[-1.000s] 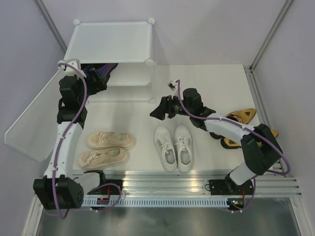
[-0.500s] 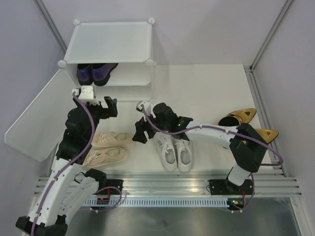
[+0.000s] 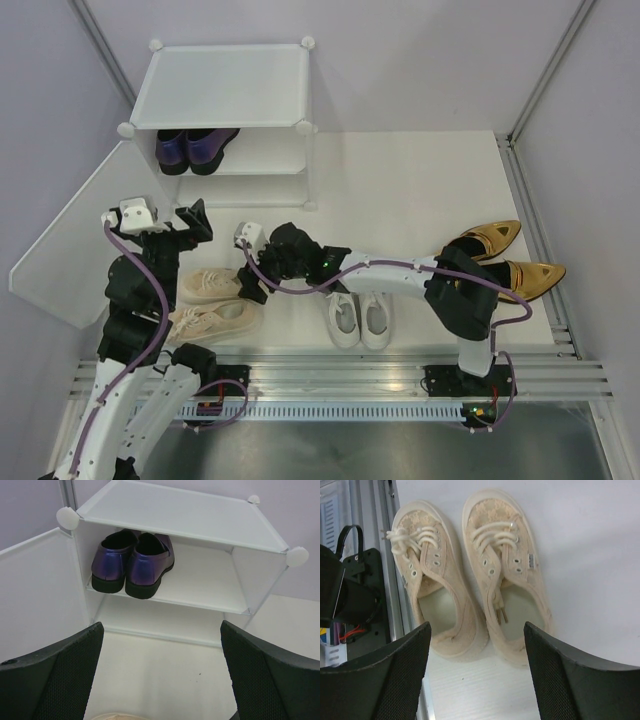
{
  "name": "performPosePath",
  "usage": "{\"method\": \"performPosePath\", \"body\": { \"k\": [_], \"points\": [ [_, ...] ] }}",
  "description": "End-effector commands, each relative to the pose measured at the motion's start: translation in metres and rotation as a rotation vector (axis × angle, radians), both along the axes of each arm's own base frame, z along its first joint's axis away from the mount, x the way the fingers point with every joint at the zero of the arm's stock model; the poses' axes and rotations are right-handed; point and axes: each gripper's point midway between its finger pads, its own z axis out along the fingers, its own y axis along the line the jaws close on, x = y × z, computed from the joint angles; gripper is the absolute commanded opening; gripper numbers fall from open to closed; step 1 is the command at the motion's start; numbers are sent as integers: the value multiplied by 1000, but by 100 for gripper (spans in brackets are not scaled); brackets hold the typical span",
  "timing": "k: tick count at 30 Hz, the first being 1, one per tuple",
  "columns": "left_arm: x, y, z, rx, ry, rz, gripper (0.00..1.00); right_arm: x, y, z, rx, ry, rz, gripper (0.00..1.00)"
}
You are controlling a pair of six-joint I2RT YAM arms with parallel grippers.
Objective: Place and organize the shoes in the shoe cabinet
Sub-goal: Move a pair of shoes to the center of the board.
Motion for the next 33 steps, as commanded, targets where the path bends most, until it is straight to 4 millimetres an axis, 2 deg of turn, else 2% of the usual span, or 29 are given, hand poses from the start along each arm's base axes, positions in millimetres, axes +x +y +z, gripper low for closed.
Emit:
{"method": "performPosePath", "body": {
  "k": [1,2,3,4,6,7,9,10,11,13,16,19,21,24,27,30,33],
  "points": [
    [-3,2,8,-2,-36,8,99,17,23,23,52,-124,-1,79],
    [-5,3,10,-7,-42,6,100,15,26,18,36,-115,6,79],
    [-7,3,11,-11,-49,5,100,16,32,22,39,-112,11,79],
    [-8,4,12,-12,-52,6,100,15,33,2,-12,-111,31,79],
    [-9,4,13,-15,-57,7,100,15,39,-5,-30,-107,44,79],
    [-9,3,13,-14,-57,0,100,11,41,-21,-62,-99,55,79],
    [-9,-1,13,-10,-58,-20,100,11,43,-31,-86,-98,64,79],
    [-9,-1,13,-9,-57,-24,100,6,42,-47,-126,-92,79,80],
    [-9,-2,13,-9,-57,-29,100,4,47,-45,-123,-98,91,79],
    [-9,-3,14,-9,-60,-35,100,-5,44,-58,-168,-83,119,80],
    [-9,-4,14,-9,-61,-40,100,-11,42,-65,-186,-73,130,80],
    [-9,-6,14,-7,-61,-49,100,-9,39,-74,-214,-76,114,79],
    [-9,-6,14,-7,-63,-52,100,-7,38,-73,-217,-82,111,78],
    [-9,-7,13,-6,-60,-58,100,-1,40,-72,-221,-96,87,70],
    [-9,-8,14,-6,-61,-63,100,4,43,-77,-241,-94,58,49],
    [-8,-9,12,-4,-58,-64,100,8,46,-75,-241,-94,40,42],
    [-7,-10,11,-3,-54,-70,100,13,46,-80,-264,-81,0,31]
  ]
}}
